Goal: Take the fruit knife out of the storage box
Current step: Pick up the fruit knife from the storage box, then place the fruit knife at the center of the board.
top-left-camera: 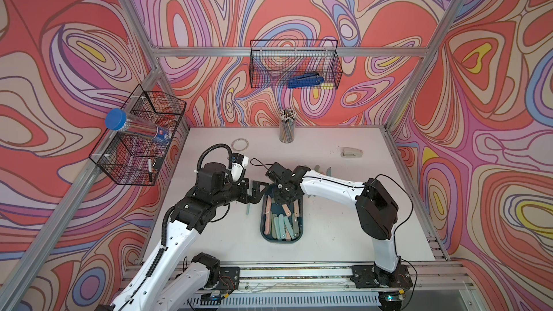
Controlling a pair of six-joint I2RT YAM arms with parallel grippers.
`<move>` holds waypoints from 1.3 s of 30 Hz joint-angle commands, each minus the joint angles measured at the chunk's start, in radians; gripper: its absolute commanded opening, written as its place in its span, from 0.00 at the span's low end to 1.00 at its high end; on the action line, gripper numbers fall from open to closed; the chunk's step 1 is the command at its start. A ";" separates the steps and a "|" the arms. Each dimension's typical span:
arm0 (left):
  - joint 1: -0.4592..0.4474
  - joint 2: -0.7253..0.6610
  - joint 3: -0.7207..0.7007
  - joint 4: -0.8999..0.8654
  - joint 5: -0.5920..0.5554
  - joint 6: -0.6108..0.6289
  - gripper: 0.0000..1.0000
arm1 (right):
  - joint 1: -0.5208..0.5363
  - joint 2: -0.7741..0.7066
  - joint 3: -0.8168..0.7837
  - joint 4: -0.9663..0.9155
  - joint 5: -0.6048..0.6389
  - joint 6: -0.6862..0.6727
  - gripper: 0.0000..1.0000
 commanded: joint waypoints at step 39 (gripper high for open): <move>-0.007 0.015 -0.005 0.007 0.002 -0.001 1.00 | -0.648 -0.093 -0.224 0.079 0.013 -0.112 0.23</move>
